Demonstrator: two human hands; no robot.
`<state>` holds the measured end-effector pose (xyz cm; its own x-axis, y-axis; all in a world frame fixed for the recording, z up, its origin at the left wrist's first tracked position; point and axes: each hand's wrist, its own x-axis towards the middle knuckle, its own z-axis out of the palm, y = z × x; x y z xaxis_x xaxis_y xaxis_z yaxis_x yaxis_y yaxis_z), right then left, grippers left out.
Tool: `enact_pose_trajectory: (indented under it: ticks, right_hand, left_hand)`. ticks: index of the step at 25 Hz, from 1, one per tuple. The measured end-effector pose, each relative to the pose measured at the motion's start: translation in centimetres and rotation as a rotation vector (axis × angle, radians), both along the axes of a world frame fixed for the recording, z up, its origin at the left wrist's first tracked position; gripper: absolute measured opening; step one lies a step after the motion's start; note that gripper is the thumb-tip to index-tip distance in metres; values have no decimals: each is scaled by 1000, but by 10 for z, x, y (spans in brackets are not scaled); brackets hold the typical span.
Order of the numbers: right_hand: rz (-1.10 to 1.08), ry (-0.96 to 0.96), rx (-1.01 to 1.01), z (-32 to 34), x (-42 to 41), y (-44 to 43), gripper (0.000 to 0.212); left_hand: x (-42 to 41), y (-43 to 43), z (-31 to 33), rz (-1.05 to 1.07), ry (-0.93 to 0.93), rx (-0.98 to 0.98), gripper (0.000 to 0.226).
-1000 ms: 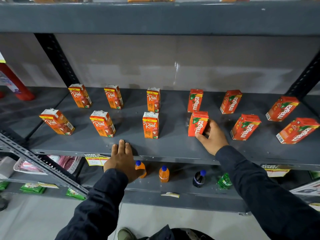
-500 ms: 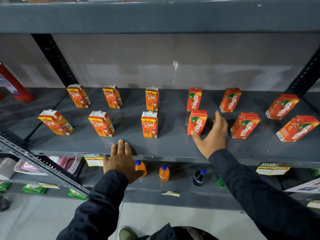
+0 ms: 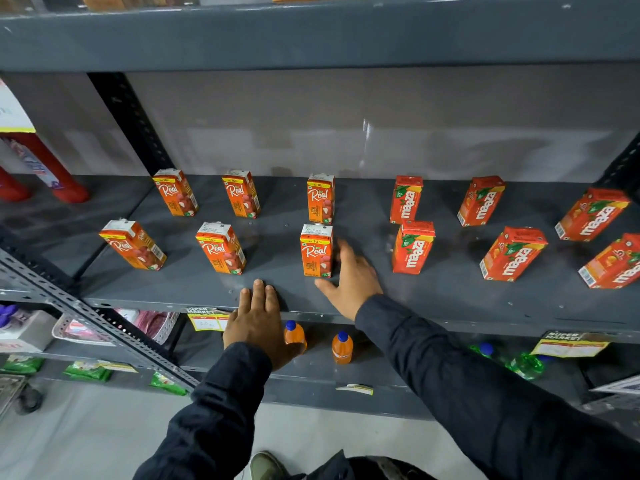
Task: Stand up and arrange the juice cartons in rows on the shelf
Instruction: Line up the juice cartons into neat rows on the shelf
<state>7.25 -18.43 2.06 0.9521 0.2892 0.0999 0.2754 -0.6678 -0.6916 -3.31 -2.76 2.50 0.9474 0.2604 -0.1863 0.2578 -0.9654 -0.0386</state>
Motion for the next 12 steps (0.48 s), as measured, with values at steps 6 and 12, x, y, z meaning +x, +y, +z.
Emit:
enact_pose_trajectory:
  ticks: [6, 12]
  right_hand:
    - [-35, -92, -31, -5, 0, 4, 67]
    - [-288, -260, 275, -9, -29, -44, 73]
  left_hand:
    - [-2, 1, -1, -4, -12, -15, 124]
    - [-3, 4, -3, -7, -33, -52, 122]
